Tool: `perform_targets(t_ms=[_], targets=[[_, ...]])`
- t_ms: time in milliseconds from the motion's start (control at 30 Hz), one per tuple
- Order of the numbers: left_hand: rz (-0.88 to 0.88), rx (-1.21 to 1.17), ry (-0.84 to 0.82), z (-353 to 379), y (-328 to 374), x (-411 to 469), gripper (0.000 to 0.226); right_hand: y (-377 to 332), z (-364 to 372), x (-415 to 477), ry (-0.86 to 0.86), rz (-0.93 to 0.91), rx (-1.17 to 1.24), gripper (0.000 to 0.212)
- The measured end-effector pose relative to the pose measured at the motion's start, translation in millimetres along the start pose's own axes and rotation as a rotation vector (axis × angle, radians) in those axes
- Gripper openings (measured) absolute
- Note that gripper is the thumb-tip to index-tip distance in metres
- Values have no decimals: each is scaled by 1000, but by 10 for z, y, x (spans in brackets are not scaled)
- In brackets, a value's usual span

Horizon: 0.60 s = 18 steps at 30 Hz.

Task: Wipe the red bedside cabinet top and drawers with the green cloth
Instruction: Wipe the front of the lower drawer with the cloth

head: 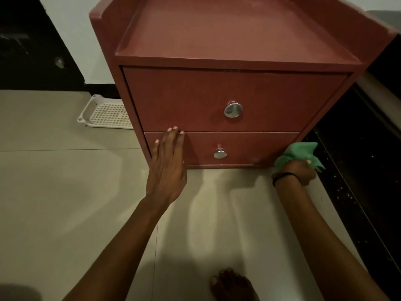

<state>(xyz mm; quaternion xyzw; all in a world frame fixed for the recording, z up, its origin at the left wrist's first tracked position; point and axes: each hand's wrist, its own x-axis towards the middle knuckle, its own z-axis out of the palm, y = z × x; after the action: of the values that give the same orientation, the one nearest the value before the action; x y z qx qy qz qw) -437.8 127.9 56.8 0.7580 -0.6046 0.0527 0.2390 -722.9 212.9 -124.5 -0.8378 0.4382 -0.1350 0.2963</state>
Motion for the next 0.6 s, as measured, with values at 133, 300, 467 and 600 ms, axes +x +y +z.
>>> perform_targets(t_ms=[133,300,467,600], targets=[[27,35,-52,31,9,0,82,-57,-322,646,384,-8,98,16],[29,48,-69,88,59,20,83,-914,-812,2479,912,687,716,35],[29,49,-57,144,57,13,84,-611,-807,2448,859,825,852,28],[23,29,-47,138,74,16,84,-14,-1292,2458,937,963,731,37]])
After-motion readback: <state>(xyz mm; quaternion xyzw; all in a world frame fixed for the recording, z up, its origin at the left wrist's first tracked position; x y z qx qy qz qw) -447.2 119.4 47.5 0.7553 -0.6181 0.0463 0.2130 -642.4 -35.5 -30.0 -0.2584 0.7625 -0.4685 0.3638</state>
